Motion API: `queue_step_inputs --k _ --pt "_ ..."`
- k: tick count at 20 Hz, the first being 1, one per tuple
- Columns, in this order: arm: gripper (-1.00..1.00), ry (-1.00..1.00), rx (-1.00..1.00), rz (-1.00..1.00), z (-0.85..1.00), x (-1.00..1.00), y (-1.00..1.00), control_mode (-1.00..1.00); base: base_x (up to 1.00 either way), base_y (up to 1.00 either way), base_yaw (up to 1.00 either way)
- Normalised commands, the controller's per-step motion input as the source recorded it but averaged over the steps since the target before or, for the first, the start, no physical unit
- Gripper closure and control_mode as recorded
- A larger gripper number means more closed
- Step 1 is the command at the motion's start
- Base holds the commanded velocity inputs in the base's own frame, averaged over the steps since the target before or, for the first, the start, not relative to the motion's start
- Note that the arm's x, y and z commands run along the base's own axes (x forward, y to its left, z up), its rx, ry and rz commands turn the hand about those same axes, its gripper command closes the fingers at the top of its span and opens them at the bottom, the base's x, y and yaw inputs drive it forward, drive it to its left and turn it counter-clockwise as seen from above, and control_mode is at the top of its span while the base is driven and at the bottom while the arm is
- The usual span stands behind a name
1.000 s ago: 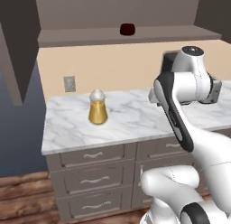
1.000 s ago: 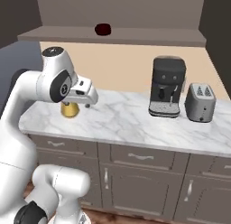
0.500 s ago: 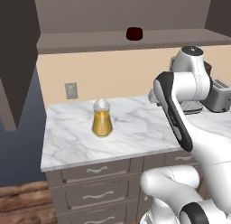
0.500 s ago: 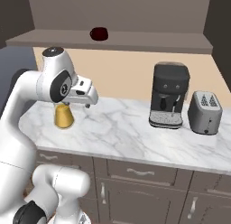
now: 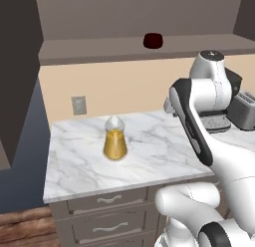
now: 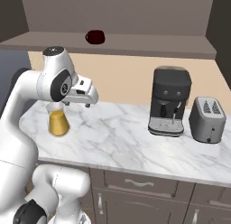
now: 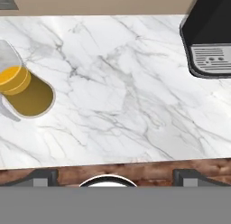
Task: There is a tray on the dining counter. Grab the cup, mug, and pitcher and place them on the tray. The pitcher may be placed next to the tray if it cannot fit the tray.
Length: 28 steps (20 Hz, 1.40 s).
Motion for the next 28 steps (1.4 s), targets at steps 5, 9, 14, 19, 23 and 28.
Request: queue_step_inputs --k 5,9,14,19,23,28 --pt "-1.00 0.00 0.00 0.00 0.00 0.00 0.00 1.00 0.35 0.00 0.00" --pt "-1.00 0.00 0.00 0.00 0.00 0.00 0.00 1.00 0.43 0.00 0.00" --pt "-1.00 0.00 0.00 0.00 0.00 0.00 0.00 1.00 0.39 0.00 0.00" --pt "-1.00 0.00 0.00 0.00 0.00 0.00 0.00 1.00 0.46 0.00 0.00" --pt "-1.00 0.00 0.00 0.00 0.00 0.00 0.00 1.00 0.58 0.00 0.00" --pt "-1.00 -0.04 0.00 0.00 0.23 0.31 0.00 -1.00 0.00 0.00 0.00"
